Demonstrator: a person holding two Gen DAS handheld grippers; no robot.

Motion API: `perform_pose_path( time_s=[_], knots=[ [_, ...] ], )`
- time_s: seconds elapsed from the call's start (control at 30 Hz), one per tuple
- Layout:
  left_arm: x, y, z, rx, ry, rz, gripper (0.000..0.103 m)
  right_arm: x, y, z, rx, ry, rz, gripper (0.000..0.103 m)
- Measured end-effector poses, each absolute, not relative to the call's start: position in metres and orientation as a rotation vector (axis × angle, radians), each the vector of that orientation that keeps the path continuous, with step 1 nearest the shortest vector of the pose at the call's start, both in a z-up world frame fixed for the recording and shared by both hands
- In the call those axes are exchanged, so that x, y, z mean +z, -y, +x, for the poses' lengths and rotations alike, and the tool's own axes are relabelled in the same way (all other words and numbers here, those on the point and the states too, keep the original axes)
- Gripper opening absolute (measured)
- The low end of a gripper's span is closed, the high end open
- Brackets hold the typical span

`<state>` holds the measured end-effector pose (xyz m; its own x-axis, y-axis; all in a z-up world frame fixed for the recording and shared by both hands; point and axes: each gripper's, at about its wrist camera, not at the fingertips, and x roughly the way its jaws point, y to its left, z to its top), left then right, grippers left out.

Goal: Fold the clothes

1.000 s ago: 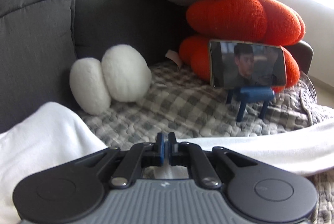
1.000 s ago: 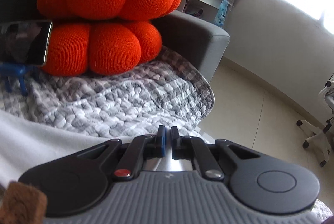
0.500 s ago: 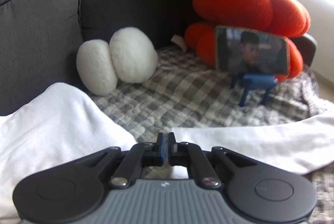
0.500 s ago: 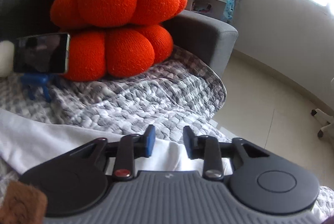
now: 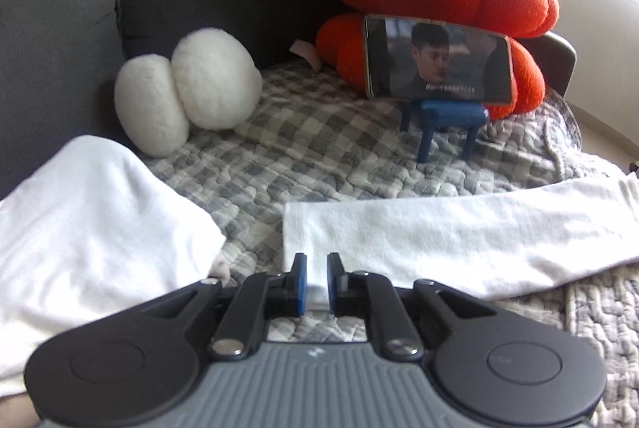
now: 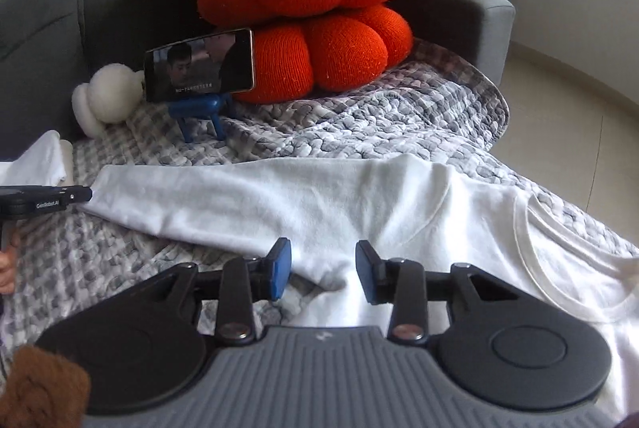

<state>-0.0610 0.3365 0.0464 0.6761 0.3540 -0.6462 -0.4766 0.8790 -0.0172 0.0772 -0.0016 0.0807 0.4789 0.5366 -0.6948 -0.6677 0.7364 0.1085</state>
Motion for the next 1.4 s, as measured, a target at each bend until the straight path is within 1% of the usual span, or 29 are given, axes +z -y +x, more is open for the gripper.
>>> perform_pose_path(
  time_s=[0.1, 0.2, 0.3, 0.47, 0.7, 0.93, 1.07, 1.23, 1.3, 1.33, 1.37, 1.4],
  knots=[
    [0.055, -0.325, -0.074, 0.407, -0.685, -0.221, 0.014, 0.087, 0.031, 0.053, 0.767, -0.866, -0.160, 0.043],
    [0.060, -0.304, -0.089, 0.293, -0.700, -0.249, 0.017, 0.087, 0.070, 0.017, 0.789, -0.914, -0.116, 0.044],
    [0.064, -0.275, -0.104, 0.168, -0.718, -0.258, 0.017, 0.085, 0.109, -0.022, 0.762, -0.911, -0.097, 0.046],
    [0.070, -0.232, -0.123, -0.030, -0.742, -0.276, 0.017, 0.071, 0.180, -0.083, 0.634, -0.929, -0.033, 0.047],
    [0.062, -0.190, -0.141, -0.191, -0.797, -0.271, 0.017, 0.055, 0.253, -0.155, 0.475, -0.921, 0.058, 0.047],
    [0.049, -0.159, -0.154, -0.318, -0.848, -0.271, 0.016, 0.047, 0.290, -0.183, 0.367, -0.878, 0.145, 0.047],
    [0.044, -0.144, -0.159, -0.402, -0.862, -0.283, 0.017, 0.040, 0.315, -0.193, 0.362, -0.848, 0.288, 0.047],
    [0.040, -0.143, -0.157, -0.431, -0.880, -0.341, 0.017, 0.026, 0.321, -0.196, 0.406, -0.827, 0.425, 0.047],
    [0.040, -0.146, -0.157, -0.447, -0.871, -0.368, 0.017, 0.022, 0.316, -0.199, 0.406, -0.813, 0.412, 0.047],
    [0.040, -0.150, -0.157, -0.449, -0.869, -0.392, 0.017, 0.021, 0.314, -0.201, 0.403, -0.807, 0.399, 0.045],
    [0.039, -0.153, -0.157, -0.452, -0.867, -0.420, 0.018, 0.021, 0.312, -0.204, 0.399, -0.803, 0.386, 0.035],
    [0.038, -0.156, -0.157, -0.457, -0.866, -0.448, 0.021, 0.019, 0.311, -0.205, 0.390, -0.809, 0.380, 0.019]
  ],
)
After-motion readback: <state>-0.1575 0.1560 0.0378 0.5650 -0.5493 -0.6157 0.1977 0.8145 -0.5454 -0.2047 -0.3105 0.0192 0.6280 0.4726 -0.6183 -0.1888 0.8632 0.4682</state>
